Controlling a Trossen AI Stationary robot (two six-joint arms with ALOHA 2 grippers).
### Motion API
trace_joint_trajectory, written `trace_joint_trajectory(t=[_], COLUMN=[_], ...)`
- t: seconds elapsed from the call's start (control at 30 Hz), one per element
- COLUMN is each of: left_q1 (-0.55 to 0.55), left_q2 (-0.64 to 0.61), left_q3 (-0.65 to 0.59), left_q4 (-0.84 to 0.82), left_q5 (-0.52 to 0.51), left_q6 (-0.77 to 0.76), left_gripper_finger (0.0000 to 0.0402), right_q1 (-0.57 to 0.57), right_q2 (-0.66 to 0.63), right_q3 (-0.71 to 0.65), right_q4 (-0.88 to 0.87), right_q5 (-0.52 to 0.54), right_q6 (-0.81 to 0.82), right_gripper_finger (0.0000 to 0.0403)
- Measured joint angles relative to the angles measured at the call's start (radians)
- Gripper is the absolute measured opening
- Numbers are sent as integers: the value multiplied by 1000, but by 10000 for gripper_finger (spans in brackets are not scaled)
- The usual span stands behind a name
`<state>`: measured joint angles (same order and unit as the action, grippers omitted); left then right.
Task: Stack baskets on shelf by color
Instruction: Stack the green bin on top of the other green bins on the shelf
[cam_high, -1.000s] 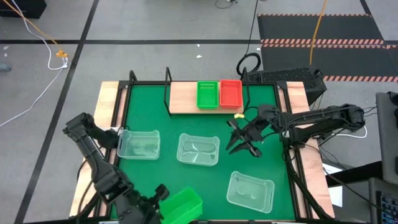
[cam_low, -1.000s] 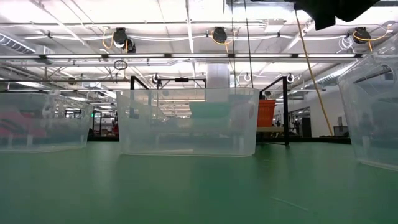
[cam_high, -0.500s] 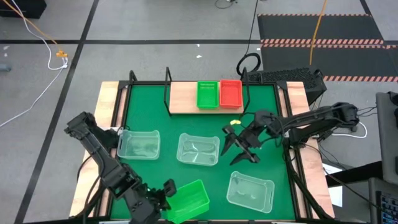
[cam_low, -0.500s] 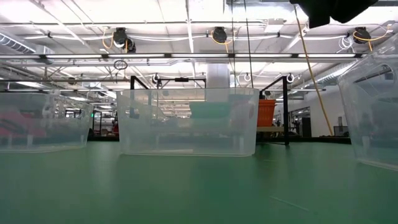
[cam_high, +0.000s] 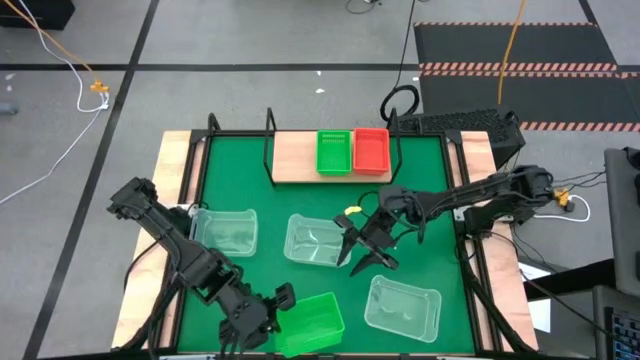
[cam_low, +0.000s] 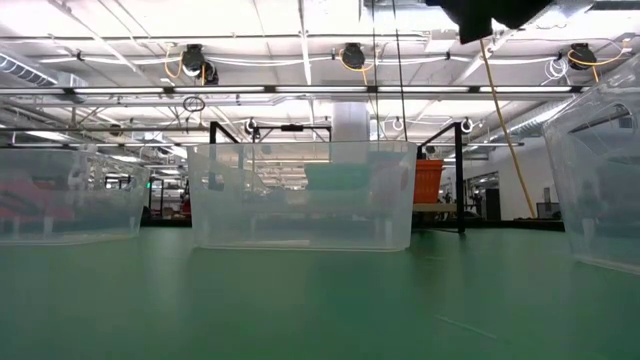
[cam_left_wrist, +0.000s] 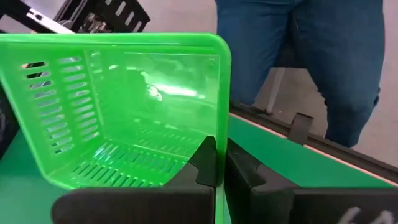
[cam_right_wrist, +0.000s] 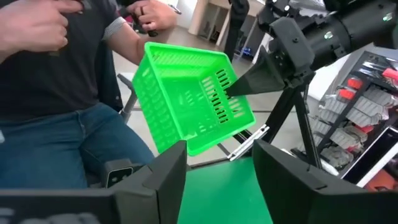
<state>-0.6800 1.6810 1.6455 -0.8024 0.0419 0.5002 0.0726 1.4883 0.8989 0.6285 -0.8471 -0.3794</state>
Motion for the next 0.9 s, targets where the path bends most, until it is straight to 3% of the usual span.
trace_joint_trajectory(t=[0.23, 0.53, 0.77, 0.9], left_q1=[50, 106, 130, 133], left_q2=[0, 0, 9, 26], left_q3=[0, 0, 0, -2], left_q4=[0, 0, 6, -3], left_q5=[70, 122, 161, 176], left_q6=[32, 66, 92, 84], left_gripper_finger=[7, 8, 15, 7], right_q1=[5, 40, 40, 31], right_q2=[43, 52, 52, 52], right_q3=[20, 21, 21, 21], right_q4=[8, -30, -77, -46], right_q5=[-25, -16, 139, 165], right_q6=[-22, -189, -241, -231], right_gripper_finger=[166, 131, 96, 98])
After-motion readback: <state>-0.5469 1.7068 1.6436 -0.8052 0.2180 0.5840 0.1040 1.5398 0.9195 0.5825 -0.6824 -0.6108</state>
